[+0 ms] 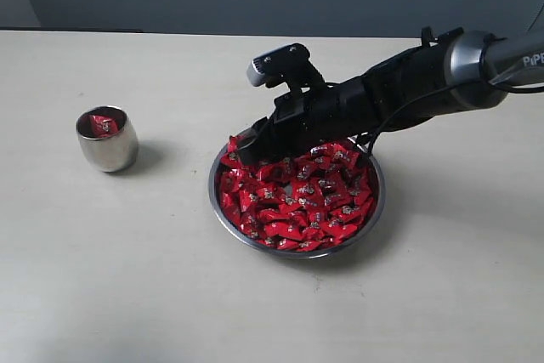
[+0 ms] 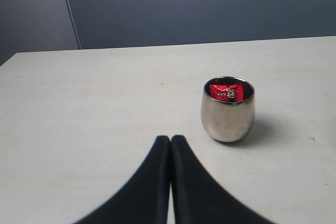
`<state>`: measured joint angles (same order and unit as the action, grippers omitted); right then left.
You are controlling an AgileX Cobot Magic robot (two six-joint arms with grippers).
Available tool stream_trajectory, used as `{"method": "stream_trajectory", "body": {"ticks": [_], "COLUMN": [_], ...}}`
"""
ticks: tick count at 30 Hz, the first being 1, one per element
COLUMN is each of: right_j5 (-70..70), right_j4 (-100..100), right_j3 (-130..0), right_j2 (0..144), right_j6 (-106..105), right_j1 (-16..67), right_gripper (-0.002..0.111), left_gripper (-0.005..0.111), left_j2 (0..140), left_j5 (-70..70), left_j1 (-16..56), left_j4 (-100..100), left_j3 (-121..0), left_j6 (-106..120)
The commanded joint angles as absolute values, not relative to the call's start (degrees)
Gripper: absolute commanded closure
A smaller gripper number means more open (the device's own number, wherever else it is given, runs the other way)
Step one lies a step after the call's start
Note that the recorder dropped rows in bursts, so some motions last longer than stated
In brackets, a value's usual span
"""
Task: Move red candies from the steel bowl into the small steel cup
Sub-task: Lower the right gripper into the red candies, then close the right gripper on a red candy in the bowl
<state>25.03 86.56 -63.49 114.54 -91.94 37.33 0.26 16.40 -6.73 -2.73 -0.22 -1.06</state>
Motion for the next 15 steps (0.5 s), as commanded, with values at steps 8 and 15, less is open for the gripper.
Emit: {"method": "stream_trajectory", "body": {"ticks": [8,15], "right_j5": [23.6,22.1], "right_j4": [85.7,85.4], "right_j3": [-65.4,-65.4], "right_j2": [114.5,115.4], "right_j6": [-91.4,-91.4], "right_j1": [39.1,39.4], "right_gripper": [0.075,0.075], "left_gripper": [0.106,0.106], "left_j2": [0.0,0.0], "left_j5": [16.3,16.3], "left_j1": [-6.8,-6.8], "left_j4": [-2.6,-2.6], "left_j3": [0.0,0.0], "left_j6": [-1.1,-1.1]}}
